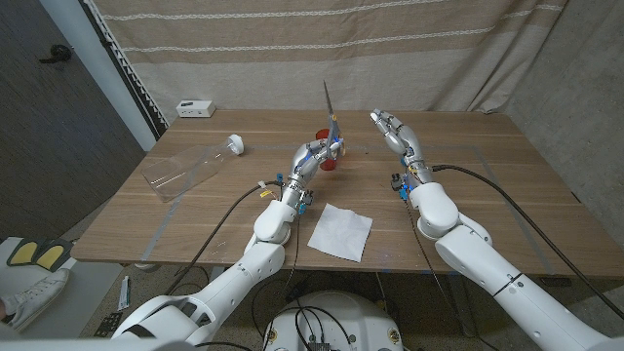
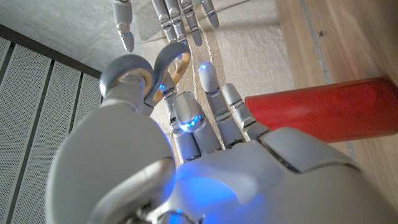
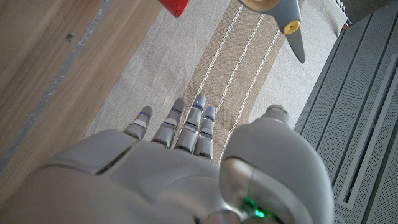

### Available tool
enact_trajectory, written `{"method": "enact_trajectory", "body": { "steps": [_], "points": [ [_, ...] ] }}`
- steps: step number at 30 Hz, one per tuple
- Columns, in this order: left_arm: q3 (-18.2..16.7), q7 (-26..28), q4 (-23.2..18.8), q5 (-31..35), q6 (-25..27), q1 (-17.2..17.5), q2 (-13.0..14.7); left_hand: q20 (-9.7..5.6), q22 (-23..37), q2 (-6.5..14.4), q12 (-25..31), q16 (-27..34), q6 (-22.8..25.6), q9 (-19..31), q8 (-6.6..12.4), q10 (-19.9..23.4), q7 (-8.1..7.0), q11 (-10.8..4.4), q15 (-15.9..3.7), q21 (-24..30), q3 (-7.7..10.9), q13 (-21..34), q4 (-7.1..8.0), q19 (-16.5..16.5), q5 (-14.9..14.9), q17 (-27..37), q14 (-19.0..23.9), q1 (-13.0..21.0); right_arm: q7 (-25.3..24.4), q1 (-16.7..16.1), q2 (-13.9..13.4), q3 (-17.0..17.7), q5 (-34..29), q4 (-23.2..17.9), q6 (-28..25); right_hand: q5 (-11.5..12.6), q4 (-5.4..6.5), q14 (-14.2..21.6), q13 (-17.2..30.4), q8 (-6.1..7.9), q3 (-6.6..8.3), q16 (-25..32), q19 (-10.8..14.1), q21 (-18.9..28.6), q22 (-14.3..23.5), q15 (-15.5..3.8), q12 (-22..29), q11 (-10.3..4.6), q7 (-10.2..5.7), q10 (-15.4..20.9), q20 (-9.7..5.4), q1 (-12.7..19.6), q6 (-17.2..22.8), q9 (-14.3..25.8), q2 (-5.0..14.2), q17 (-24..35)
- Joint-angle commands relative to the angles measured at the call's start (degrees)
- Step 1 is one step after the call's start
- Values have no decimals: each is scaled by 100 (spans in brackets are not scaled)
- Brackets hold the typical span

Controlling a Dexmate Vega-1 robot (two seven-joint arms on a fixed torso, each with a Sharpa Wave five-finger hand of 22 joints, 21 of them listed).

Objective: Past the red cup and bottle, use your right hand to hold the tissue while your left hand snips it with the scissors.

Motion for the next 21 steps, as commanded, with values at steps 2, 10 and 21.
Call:
{"method": "enact_trajectory", "body": {
  "steps": [2,10,21],
  "points": [
    [18,-24,195,224,-307,-107,63,-422,-46,119,-581,-215,223,380,516,-100,-256,-54,-894,-41,135,-764,100,-156,0,-32,-293,60,3,86,22,-60,9,65,-18,37,-25,-43,2,-27,-42,13,10,-33,8,-712,-1,-76,-1,-46,41,-56,-56,19,14,-10],
    [69,-227,500,232,-592,-262,12,-381,-182,176,-1519,-435,238,449,527,-940,-313,-89,-891,-122,43,-1778,86,-357,9,-102,-777,46,-124,58,16,-65,-109,-35,-86,47,-56,-174,-23,-75,-42,-7,-21,-58,11,-627,-17,-180,-55,-141,33,-43,-162,20,28,-57],
    [45,-220,856,292,-978,-367,-139,-436,-264,187,-1252,-420,308,492,535,-1015,-297,-100,-874,-205,-10,-1396,83,-609,12,199,-1172,33,-228,36,-7,-26,-242,-85,-101,60,-85,-360,-59,-184,-57,-16,-49,-84,13,-616,-42,-388,-161,-306,51,-55,-434,17,42,-132]
  ]
}}
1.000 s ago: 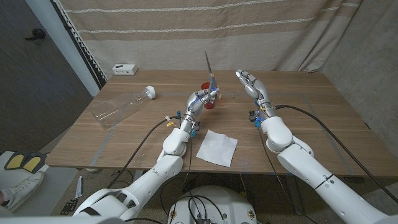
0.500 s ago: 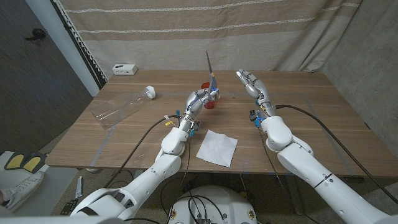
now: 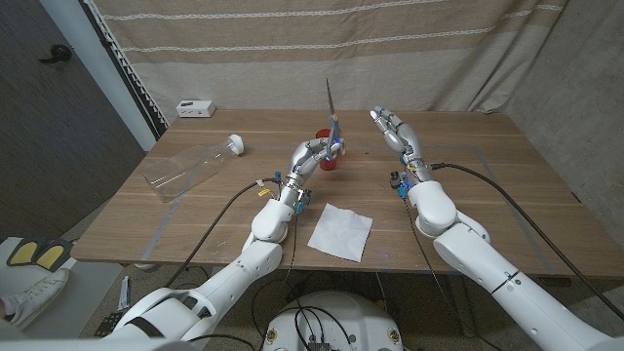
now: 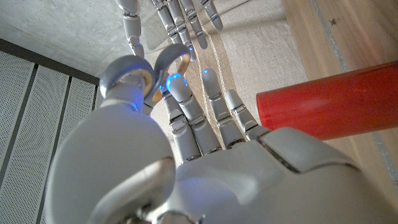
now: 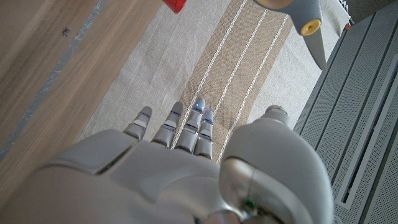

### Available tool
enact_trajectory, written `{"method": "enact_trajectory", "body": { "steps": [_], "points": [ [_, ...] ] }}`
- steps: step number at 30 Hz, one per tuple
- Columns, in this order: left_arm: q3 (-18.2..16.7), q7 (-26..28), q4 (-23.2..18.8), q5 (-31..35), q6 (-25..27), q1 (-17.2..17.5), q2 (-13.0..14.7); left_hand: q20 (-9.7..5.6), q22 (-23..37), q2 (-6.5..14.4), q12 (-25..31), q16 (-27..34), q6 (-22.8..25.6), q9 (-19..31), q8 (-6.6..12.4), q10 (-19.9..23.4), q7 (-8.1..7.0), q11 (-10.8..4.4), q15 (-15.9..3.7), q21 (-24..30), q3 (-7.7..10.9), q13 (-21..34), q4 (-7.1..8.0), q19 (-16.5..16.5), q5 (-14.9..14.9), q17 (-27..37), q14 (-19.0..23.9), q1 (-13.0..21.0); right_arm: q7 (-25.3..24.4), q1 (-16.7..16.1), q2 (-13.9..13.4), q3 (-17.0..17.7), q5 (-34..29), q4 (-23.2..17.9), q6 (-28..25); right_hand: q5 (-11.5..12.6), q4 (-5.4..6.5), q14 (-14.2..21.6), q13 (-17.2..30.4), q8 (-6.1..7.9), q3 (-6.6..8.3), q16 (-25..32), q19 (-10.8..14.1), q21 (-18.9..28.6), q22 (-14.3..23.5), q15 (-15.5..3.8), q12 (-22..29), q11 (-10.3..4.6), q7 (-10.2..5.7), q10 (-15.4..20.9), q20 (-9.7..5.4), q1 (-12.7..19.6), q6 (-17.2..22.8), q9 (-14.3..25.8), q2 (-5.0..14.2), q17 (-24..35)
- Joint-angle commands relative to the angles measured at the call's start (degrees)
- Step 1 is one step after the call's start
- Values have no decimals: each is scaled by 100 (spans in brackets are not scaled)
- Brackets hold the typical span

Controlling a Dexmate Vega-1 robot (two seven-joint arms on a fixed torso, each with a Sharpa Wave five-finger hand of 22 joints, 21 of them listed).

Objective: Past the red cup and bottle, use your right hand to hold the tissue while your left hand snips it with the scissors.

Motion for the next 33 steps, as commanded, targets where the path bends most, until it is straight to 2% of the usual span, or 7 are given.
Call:
{"method": "enact_trajectory", "body": {
  "steps": [1,3,7,13,19,23,33],
  "points": [
    [16,-77,365,94,-357,-149,-91,-466,-27,139,125,14,352,497,532,-90,-257,-5,-962,-29,16,214,39,-104,22,207,-220,80,-99,-4,-26,22,-155,-59,-33,39,-42,-69,-7,-38,-13,-19,-37,-45,13,-614,-12,-101,-20,-28,28,-27,-105,18,14,-10],
    [59,-190,363,78,-302,-190,-46,-467,-75,184,-103,-34,390,520,535,-888,-232,4,-954,-25,19,244,45,-169,22,474,-666,77,-105,-5,-38,29,-168,-82,-73,42,-47,-125,-13,-50,-14,-25,-67,-58,14,-594,-17,-93,-26,-62,40,-28,-148,17,20,-22],
    [62,-216,438,62,-384,-206,-89,-450,-139,181,66,6,482,539,580,-1330,-166,18,-941,-52,20,712,2,-263,15,762,-934,125,-125,-17,-49,45,-189,-111,-97,44,-50,-154,-18,-55,-17,-22,-83,-64,14,-600,-22,-121,-38,-96,56,-32,-172,16,24,-35],
    [121,-381,530,64,-436,-285,-83,-488,-295,233,296,-117,566,487,637,-2772,-100,24,-926,-88,116,1892,18,-418,6,1325,-1691,100,-174,-70,-84,80,-258,-177,-112,48,-57,-231,-26,-49,-21,-28,-85,-65,15,-602,-8,-165,-90,-93,60,-37,-173,13,29,-55],
    [127,-362,574,117,-517,-290,-109,-505,-344,229,449,-4,596,437,656,-3130,-48,20,-912,-90,119,2303,-11,-453,-7,1530,-1868,126,-203,-128,-97,102,-299,-212,-90,50,-60,-262,-33,-36,-27,-21,-89,-67,15,-586,10,-200,-140,-71,66,-45,-150,9,31,-70],
    [137,-380,576,107,-528,-289,-118,-495,-350,246,206,-138,609,390,699,-4030,-24,7,-914,-59,221,2276,7,-517,-4,1497,-2261,95,-185,-148,-110,113,-304,-222,-65,52,-63,-282,-37,-26,-29,-17,-98,-70,16,-578,30,-216,-167,-35,70,-49,-127,6,35,-81],
    [171,-434,451,27,-339,-237,-85,-417,-417,158,-724,-567,610,254,771,-5012,-5,-20,-937,-50,488,1596,13,-610,0,1295,-2504,-32,-160,-218,-129,150,-305,-244,8,54,-66,-302,-46,-15,-33,-3,-106,-72,16,-574,50,-226,-191,-8,67,-59,-100,-1,43,-100]
  ]
}}
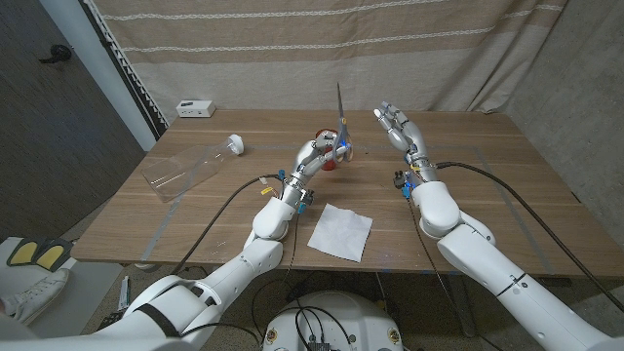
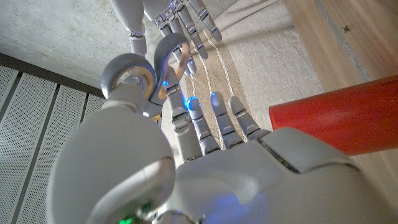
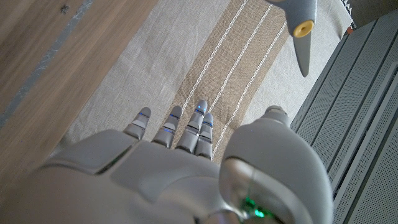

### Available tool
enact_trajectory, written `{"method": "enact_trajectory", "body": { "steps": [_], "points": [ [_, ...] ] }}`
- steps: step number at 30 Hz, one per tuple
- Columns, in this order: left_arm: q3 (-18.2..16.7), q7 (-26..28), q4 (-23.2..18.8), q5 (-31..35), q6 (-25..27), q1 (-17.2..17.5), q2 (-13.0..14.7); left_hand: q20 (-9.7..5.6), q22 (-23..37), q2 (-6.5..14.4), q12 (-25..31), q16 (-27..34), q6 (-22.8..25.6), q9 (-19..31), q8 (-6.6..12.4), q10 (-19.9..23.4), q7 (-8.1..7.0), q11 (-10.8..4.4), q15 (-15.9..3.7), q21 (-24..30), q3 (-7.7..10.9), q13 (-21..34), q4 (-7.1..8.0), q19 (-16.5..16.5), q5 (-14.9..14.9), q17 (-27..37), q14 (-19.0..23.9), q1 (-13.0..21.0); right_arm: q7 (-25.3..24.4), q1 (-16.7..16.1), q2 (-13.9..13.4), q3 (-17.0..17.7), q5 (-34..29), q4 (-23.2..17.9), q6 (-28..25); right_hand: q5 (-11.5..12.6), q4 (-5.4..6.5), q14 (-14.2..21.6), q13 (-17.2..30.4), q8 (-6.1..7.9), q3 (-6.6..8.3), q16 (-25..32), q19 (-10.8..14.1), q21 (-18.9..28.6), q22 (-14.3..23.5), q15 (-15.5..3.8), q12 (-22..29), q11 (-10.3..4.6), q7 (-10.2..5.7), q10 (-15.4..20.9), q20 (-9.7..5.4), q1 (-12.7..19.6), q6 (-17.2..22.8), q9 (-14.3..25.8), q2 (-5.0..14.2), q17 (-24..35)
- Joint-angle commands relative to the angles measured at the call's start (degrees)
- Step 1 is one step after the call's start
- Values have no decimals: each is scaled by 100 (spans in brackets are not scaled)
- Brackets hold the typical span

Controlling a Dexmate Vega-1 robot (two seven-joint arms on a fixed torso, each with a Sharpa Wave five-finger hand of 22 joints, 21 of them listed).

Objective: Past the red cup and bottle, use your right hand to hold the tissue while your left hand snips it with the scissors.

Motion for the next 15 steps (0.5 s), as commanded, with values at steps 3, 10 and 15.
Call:
{"method": "enact_trajectory", "body": {
  "steps": [3,10,15],
  "points": [
    [44,-82,-151,-117,219,60,29,-402,-55,14,-631,-356,368,249,789,-198,-398,-20,-1000,51,382,-617,158,-22,32,-224,-41,4,14,-99,-30,52,-30,-43,107,35,-42,-22,5,25,-8,27,-12,-28,16,-592,33,-32,-34,17,12,-36,10,12,20,7],
    [41,-122,-279,-238,337,130,25,-392,-202,-174,-1740,-1417,310,186,894,-18,-413,-30,-1011,170,799,-1825,162,56,34,-1516,479,-148,30,-119,-24,67,-28,-31,157,38,-50,-32,-1,23,-11,35,-6,-25,16,-594,38,-33,-28,16,11,-34,2,7,20,-7],
    [16,-112,-276,-313,358,163,-25,-442,-281,-318,-2532,-2143,213,93,905,507,-486,-25,-982,386,1006,-2840,208,222,37,-2614,921,-349,44,-115,-20,65,-49,-13,194,41,-57,-39,-5,25,-11,38,-1,-23,16,-597,43,-36,-38,20,8,-28,4,5,21,-15]
  ]
}}
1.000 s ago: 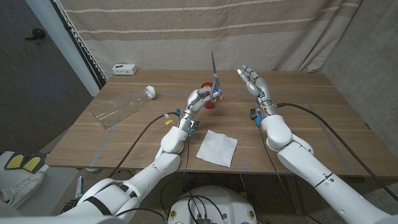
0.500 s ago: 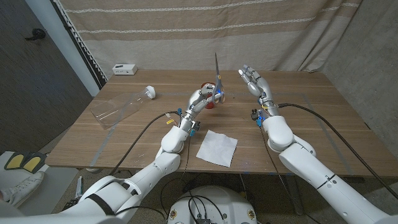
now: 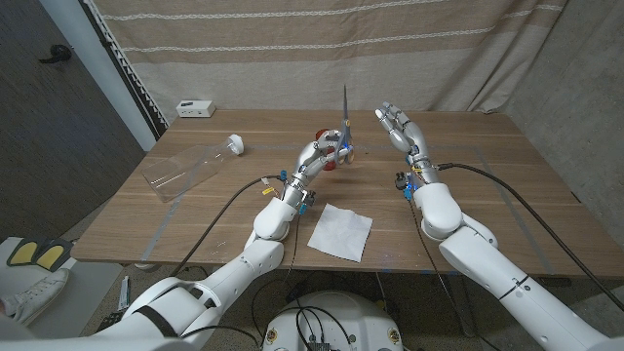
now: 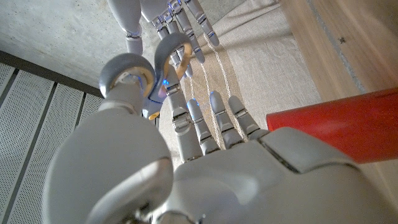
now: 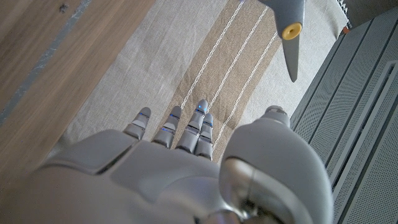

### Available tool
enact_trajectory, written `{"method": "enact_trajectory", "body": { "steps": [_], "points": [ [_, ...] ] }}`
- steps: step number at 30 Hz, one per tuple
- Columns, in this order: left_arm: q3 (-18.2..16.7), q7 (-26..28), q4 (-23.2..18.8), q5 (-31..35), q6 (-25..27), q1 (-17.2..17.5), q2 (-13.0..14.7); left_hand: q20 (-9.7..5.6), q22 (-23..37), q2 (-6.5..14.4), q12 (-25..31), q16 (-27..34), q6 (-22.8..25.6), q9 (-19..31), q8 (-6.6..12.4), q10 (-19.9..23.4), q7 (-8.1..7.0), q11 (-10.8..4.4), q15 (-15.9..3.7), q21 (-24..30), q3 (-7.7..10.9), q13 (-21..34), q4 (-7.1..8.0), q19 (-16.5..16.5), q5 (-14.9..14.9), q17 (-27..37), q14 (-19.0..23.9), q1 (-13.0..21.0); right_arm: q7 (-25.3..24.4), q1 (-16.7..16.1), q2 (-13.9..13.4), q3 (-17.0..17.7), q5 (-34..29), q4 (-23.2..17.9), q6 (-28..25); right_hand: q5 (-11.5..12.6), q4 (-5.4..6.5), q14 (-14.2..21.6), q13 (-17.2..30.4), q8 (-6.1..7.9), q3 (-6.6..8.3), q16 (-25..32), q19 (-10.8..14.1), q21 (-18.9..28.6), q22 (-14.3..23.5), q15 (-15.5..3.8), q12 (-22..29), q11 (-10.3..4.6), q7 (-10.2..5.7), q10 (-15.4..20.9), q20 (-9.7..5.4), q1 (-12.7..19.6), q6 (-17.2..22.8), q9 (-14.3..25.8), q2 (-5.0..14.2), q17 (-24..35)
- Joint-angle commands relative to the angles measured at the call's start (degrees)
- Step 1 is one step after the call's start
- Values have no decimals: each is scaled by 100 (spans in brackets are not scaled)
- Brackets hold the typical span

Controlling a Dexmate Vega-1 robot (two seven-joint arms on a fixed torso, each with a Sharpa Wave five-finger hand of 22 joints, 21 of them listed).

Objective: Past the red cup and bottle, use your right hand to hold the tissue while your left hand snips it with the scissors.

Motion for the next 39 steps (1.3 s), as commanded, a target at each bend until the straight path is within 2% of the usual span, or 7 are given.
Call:
{"method": "enact_trajectory", "body": {
  "steps": [1,5,8,14,19,32,39],
  "points": [
    [-20,-35,-112,-160,117,100,-54,-430,-42,-89,-482,-437,313,-18,584,550,-416,-6,-994,181,613,-712,473,164,39,-704,342,-127,24,-26,10,16,-38,13,88,44,-22,-39,-7,27,-7,41,-3,-24,16,-598,44,-32,-45,11,6,-26,8,4,21,9],
    [-56,-12,-81,-216,78,122,-113,-441,-103,-95,-804,-681,253,9,628,1258,-449,8,-1034,303,758,-1330,467,238,44,-1187,702,-166,25,-23,15,15,-55,17,97,47,-32,-38,-10,32,-6,46,-2,-23,16,-601,46,-44,-51,11,2,-16,17,1,21,1],
    [-82,-35,-61,-301,59,137,-158,-440,-143,-140,-1042,-891,188,62,659,1414,-471,31,-1059,341,819,-1640,442,247,46,-1450,678,-168,9,-17,25,8,-90,20,96,49,-38,-37,-13,30,-4,51,-3,-24,16,-603,50,-46,-56,14,6,-10,12,-1,24,-5],
    [-118,-120,2,-405,-9,144,-212,-427,-271,-165,-1346,-1106,185,62,709,1975,-510,95,-1076,366,960,-2244,435,367,46,-1934,1152,-190,18,-9,37,-16,-136,33,141,52,-46,-42,-17,39,-2,55,-8,-25,16,-608,54,-55,-60,17,9,-3,30,-4,28,-14],
    [-151,-155,-4,-469,-39,168,-233,-388,-308,-197,-1463,-1184,201,33,711,2025,-484,97,-1072,360,997,-2405,421,427,41,-2068,1242,-188,23,-14,54,-33,-172,57,225,55,-53,-44,-21,45,-1,59,-3,-23,16,-613,58,-58,-76,21,-10,4,45,-6,30,-22],
    [-220,-391,-34,-814,67,216,-332,-276,-353,-323,-1762,-1399,220,30,731,1976,-480,315,-1036,356,1017,-2725,412,570,21,-2386,1284,-238,135,-47,1,2,-235,75,449,68,-85,-40,-34,61,10,74,-37,-36,15,-675,73,-71,-129,42,-25,40,80,-14,41,-48],
    [-269,-440,-232,-959,247,293,-298,-273,-360,-294,-1876,-1478,212,11,723,2043,-467,189,-1053,356,1054,-2875,432,640,25,-2534,1340,-245,147,-31,24,52,-194,136,473,75,-99,-12,-40,69,16,92,-15,-27,15,-706,79,-77,-135,52,-51,55,99,-17,50,-62]
  ]
}}
